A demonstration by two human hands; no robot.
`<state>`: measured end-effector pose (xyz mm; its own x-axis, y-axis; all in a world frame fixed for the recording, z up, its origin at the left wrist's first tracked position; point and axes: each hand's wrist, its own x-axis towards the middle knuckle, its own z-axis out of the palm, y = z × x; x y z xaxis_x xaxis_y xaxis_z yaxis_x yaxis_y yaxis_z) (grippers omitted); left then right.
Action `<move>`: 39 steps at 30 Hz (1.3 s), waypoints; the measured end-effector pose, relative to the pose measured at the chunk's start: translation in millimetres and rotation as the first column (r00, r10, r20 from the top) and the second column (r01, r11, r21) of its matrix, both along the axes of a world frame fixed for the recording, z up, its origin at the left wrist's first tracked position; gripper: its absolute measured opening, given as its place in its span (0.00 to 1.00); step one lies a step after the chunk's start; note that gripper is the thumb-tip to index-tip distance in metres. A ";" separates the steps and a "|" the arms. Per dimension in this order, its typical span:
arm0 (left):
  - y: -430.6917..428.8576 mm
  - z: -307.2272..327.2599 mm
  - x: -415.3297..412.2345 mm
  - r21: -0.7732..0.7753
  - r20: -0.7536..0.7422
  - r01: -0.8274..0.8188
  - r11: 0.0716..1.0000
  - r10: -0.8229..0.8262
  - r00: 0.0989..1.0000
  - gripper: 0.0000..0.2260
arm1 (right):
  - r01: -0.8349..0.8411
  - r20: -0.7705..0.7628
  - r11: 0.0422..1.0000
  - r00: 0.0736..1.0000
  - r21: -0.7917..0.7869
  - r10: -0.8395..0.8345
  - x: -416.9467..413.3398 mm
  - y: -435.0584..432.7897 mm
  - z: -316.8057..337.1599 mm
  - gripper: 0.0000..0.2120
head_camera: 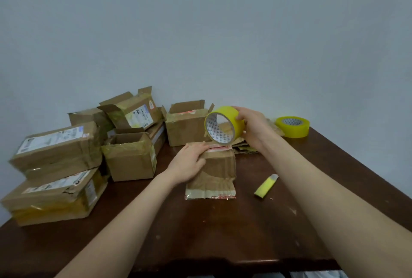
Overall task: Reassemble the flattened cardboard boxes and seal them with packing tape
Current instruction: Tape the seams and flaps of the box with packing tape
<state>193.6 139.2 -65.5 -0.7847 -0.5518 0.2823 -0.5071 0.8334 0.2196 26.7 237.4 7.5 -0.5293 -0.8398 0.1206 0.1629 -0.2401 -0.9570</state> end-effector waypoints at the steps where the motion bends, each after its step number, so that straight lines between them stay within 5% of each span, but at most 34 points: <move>1: 0.1 5.9 0.1 0.190 -0.112 -0.020 0.982 0.042 0.993 0.19 | -0.024 0.033 1.000 0.999 0.009 0.024 0.5 -8.7 1.0 0.18; 4: -3.0 25.2 -0.2 0.726 -0.423 0.106 0.679 0.320 0.848 0.17 | -0.133 0.120 0.991 0.984 0.021 0.129 -1.3 -31.4 -1.9 0.19; 7: -15.9 37.8 -2.2 0.823 -0.470 0.172 0.542 0.478 0.742 0.24 | -0.248 0.165 0.969 0.955 -0.006 0.246 -5.5 -44.4 -5.1 0.22; 14: -16.0 38.4 -18.0 0.805 -0.581 0.215 0.553 0.664 0.471 0.08 | -0.286 0.022 0.958 0.958 0.018 0.286 -9.8 -51.5 -13.9 0.20; 18: -18.2 32.8 -23.5 0.815 -0.570 0.160 0.557 0.721 0.395 0.08 | -0.239 -0.309 0.970 0.920 0.045 0.241 -7.4 -43.0 -24.0 0.09; 21: -19.7 32.3 -21.6 0.799 -0.593 0.139 0.584 0.733 0.334 0.12 | -0.189 -0.483 0.980 0.853 0.063 0.196 -5.9 -43.5 -27.2 0.16; 33: -16.2 16.5 -5.1 0.804 -0.563 -0.054 0.592 0.788 0.248 0.16 | -0.102 -0.778 0.976 0.590 0.192 0.215 -7.7 -51.3 1.0 0.17; 39: -18.1 1.8 0.9 0.832 -0.511 -0.105 0.546 0.825 0.240 0.15 | -0.040 -0.890 0.961 0.369 0.272 0.267 -3.4 -62.0 7.6 0.23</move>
